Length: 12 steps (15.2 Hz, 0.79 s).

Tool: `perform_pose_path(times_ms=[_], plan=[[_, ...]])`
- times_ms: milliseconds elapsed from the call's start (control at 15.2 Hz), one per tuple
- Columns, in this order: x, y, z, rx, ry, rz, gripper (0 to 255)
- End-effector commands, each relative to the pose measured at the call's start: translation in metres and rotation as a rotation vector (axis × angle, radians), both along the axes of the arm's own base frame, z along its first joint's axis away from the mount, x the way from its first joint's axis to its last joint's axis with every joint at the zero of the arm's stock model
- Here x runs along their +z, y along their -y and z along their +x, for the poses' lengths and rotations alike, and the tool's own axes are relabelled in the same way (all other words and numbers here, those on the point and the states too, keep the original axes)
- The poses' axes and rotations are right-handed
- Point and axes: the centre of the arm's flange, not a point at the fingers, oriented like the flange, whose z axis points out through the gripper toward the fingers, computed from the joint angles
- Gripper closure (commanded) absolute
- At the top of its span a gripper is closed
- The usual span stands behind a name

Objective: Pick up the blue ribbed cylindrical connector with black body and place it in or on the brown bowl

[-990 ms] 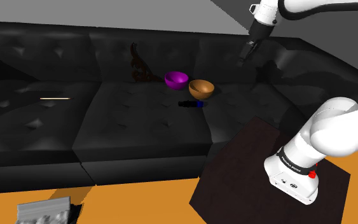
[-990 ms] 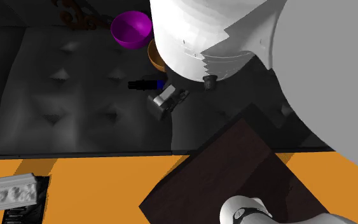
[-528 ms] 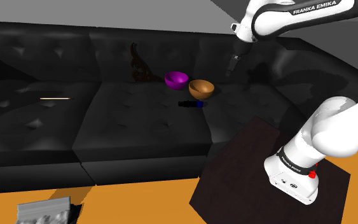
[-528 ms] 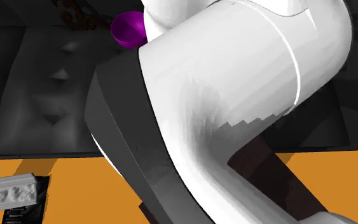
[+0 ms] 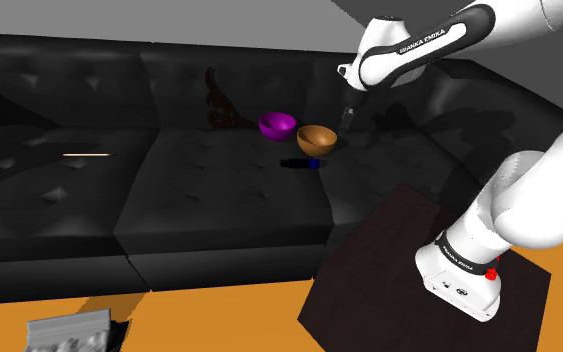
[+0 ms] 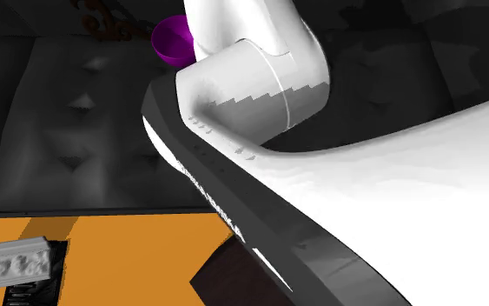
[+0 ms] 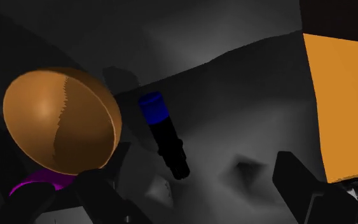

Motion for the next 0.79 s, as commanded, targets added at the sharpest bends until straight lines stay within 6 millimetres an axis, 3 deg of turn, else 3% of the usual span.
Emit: perform_pose_path(times_ms=[0,726], plan=[[-0.02,0.0,0.014,0.053,-0.002,-0.003,0],[-0.143,-0.005,0.093,0.322,-0.018,-0.015,0]])
